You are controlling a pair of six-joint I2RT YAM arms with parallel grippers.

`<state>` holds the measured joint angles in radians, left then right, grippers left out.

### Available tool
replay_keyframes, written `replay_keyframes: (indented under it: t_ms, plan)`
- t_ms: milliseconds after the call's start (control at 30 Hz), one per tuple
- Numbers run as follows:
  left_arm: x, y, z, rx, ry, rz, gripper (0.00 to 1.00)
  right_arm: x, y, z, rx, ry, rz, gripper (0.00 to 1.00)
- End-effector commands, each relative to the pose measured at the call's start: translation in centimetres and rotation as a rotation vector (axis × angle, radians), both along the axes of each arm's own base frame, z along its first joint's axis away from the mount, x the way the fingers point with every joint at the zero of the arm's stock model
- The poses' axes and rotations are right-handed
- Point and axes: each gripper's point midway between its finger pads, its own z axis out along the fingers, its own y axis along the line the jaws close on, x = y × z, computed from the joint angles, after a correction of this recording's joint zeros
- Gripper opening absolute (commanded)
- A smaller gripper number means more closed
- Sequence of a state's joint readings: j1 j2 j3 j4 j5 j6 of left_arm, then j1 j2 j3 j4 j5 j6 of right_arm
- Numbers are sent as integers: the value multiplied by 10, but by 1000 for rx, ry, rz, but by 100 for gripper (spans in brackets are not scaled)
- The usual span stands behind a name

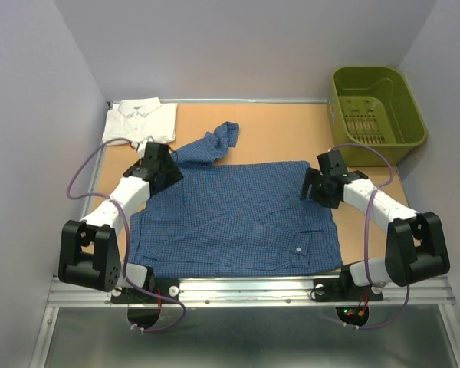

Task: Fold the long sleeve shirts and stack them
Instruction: Fold the shirt

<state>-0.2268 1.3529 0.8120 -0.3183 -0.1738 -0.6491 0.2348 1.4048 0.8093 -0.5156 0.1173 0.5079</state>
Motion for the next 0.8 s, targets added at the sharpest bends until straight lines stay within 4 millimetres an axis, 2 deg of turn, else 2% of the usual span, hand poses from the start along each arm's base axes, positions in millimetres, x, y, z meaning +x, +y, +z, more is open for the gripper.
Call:
replay_keyframes:
  t_ms: [0,33,67,100,133,167,233,333,433,633,667,767]
  plan:
    - [70,-3,91,75,-296,-103,72,26,17,51,59,-144,122,83]
    - [88,-7,107,81,-337,-119,72,25,21,54,76,-150,146,86]
    - [100,-11,117,107,-377,-169,72,25,25,60,92,-169,175,91]
    - [110,-16,123,103,-397,-198,72,24,27,63,104,-176,187,93]
    - [128,-20,133,113,-432,-210,72,23,32,65,125,-182,208,95]
    - [133,-22,133,110,-430,-213,72,21,34,66,135,-185,223,97]
    - [159,-32,139,112,-474,-256,72,18,39,71,157,-197,251,100]
    - [181,-45,138,109,-485,-320,72,14,42,76,172,-214,271,100]
    - [204,-65,123,102,-464,-398,72,10,45,81,189,-228,287,100]
    - [213,-101,90,42,-423,-549,72,4,51,79,217,-219,319,100]
    - [214,-104,75,43,-397,-553,72,3,52,77,225,-211,325,100]
    - [221,-103,50,63,-352,-521,72,2,55,76,229,-205,343,100]
